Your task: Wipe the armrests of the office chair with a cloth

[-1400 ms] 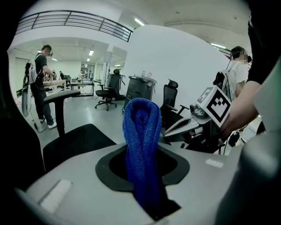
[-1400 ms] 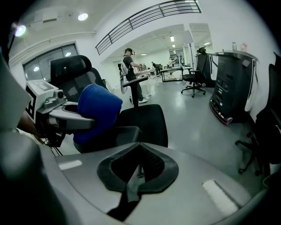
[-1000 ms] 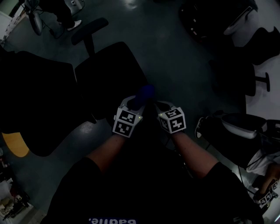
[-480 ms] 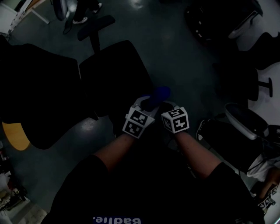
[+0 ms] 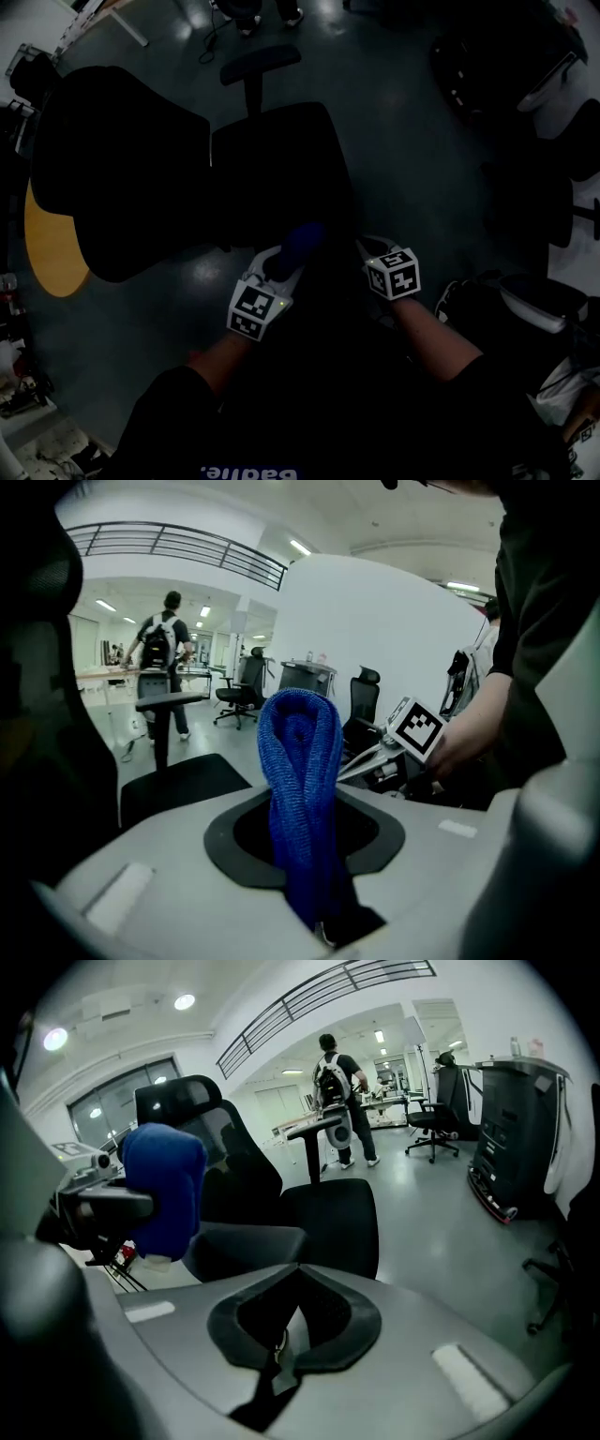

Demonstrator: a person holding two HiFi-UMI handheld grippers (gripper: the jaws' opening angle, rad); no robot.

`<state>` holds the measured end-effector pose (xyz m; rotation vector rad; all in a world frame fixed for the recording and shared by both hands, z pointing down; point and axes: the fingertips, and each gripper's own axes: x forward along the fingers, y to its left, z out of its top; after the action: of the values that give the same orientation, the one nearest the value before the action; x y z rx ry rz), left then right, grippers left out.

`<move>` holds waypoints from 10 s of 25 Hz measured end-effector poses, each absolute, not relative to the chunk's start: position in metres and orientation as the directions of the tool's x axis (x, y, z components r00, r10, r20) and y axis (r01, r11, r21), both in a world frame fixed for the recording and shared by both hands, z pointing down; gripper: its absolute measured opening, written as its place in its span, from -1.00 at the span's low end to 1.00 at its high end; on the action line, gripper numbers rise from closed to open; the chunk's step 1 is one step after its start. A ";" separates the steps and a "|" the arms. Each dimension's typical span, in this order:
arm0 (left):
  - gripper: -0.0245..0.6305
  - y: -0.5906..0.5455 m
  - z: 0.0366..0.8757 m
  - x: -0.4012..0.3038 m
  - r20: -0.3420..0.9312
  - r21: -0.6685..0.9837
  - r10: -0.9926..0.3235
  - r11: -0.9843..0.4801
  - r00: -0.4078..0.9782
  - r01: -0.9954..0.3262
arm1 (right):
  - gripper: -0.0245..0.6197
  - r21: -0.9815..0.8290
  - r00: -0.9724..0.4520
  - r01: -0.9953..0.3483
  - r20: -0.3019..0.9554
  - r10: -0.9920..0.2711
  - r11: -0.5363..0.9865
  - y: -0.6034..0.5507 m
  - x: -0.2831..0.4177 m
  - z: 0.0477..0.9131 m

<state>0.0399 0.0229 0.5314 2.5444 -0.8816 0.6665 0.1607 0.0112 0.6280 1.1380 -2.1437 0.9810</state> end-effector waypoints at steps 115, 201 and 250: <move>-0.56 -0.369 0.447 -0.144 0.199 0.233 -0.769 -0.565 0.607 -0.792 | -0.91 -0.335 -0.475 -0.873 0.748 -0.464 0.355 -0.140 0.093 0.581; -0.56 -0.470 0.586 0.073 0.485 0.049 -0.531 -0.777 0.695 -0.628 | -0.92 -0.113 -0.416 -0.881 0.650 -0.637 0.460 -0.498 0.094 0.626; -0.56 -0.575 0.580 -0.062 0.623 -0.139 -0.627 -0.678 0.468 -0.722 | -0.91 -0.094 -0.428 -0.863 0.660 -0.618 0.497 -0.512 0.095 0.621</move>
<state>-0.0617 -0.5750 0.5803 2.5660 -1.1869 0.9967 0.0947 -0.5117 0.6212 1.2117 -2.1857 0.5756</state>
